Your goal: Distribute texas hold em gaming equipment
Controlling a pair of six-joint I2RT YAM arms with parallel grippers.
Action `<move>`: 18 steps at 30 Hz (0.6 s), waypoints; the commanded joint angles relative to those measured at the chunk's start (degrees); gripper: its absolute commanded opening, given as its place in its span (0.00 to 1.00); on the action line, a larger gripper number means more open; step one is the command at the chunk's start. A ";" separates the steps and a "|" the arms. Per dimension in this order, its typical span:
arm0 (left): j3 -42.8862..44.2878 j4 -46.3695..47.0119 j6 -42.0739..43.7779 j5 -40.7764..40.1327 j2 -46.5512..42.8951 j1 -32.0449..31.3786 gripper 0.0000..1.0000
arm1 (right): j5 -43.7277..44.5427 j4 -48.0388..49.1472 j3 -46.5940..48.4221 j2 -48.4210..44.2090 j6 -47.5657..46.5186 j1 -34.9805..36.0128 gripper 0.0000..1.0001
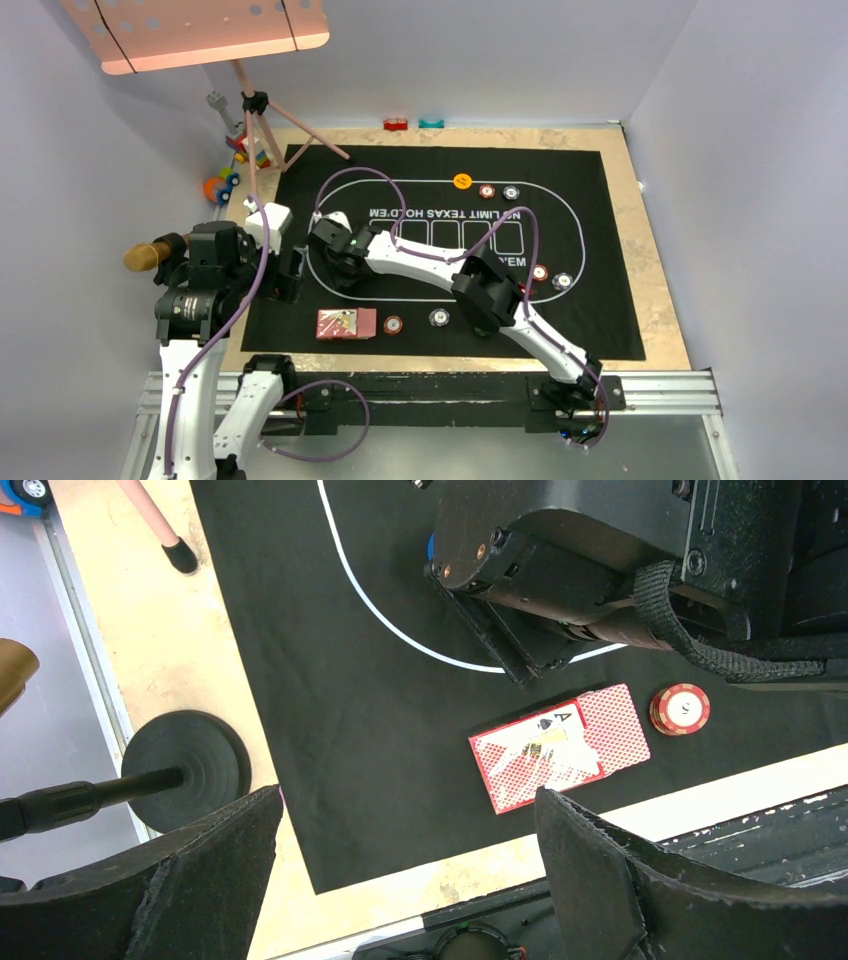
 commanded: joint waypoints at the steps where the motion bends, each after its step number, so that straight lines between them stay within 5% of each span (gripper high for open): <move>1: 0.55 0.74 0.13 -0.15 0.07 0.14 1.00 | 1.91 -0.91 1.53 -0.84 -0.63 -0.38 0.46; 9: 0.55 0.70 0.28 0.11 -0.06 0.17 1.00 | 0.69 -0.19 -0.39 -3.60 -1.10 -0.38 0.62; 18: 0.55 0.70 0.25 -0.16 -0.06 0.09 1.00 | 2.36 0.72 -5.22 -16.48 -0.74 -0.29 0.59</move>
